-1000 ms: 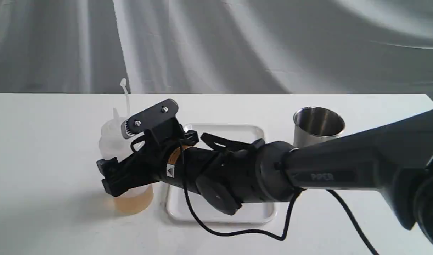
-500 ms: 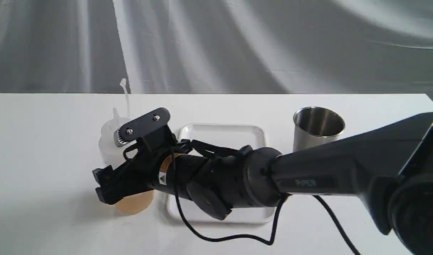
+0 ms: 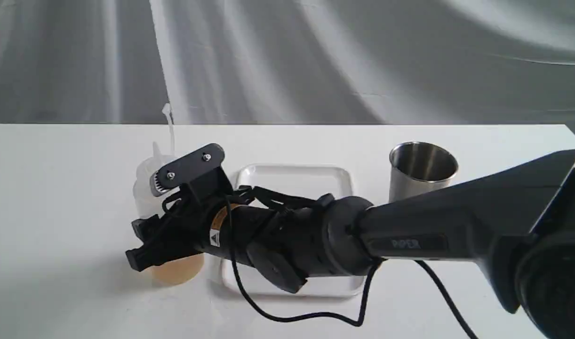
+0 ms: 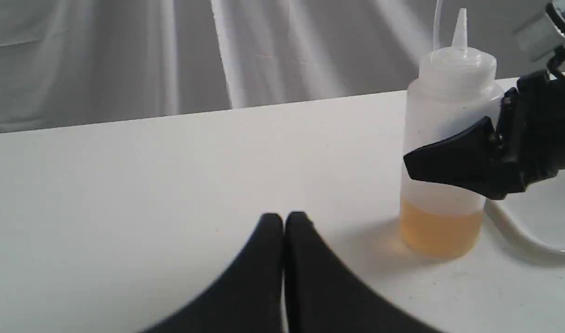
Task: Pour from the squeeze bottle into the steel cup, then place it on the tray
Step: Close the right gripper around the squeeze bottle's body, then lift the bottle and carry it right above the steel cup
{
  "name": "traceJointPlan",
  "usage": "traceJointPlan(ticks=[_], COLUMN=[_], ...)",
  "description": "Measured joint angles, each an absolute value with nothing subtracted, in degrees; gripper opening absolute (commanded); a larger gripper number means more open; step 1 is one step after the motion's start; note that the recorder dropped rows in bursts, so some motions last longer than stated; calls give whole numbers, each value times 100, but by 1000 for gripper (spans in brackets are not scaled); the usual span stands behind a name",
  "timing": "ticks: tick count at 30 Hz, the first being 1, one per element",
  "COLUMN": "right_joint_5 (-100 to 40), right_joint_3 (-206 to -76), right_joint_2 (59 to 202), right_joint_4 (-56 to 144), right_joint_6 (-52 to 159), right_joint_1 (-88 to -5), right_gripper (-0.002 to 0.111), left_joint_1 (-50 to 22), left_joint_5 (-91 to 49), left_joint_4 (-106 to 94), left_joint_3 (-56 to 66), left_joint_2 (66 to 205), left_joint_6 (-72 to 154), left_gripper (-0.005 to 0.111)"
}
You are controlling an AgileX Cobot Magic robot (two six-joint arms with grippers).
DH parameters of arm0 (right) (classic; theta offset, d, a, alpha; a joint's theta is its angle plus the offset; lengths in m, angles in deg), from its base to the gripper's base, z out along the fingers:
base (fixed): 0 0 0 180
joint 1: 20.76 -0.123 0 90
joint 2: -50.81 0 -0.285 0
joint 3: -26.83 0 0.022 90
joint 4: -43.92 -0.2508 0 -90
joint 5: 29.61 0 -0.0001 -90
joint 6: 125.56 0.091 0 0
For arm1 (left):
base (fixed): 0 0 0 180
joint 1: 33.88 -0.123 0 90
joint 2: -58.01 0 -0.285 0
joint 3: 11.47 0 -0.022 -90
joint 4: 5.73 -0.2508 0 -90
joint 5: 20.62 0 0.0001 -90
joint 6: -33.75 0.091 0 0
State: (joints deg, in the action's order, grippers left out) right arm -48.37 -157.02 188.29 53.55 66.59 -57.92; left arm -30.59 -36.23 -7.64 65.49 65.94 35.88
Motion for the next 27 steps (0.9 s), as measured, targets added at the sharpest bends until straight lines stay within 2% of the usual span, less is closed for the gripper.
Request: traceJointPlan(ticks=[4, 16, 27], right_joint_5=[-4735, -3038, -2623], right_joint_3=[-15702, -15633, -13969], right_joint_2=[18776, 17722, 15833], right_joint_4=[5366, 5908, 6159], right_joint_6=[6659, 6764, 7108], right_joint_1=[-5792, -5792, -5656], right_gripper=[17, 17, 17], left_joint_1=[-3059, -3059, -3059], left_joint_5=[-3623, -3623, -3623], left_joint_4=[-764, -764, -764], left_joint_3=[6549, 6549, 6549], left_joint_2=[6594, 6594, 6594], left_joint_6=[3588, 3588, 3588], left_gripper=[0, 0, 0])
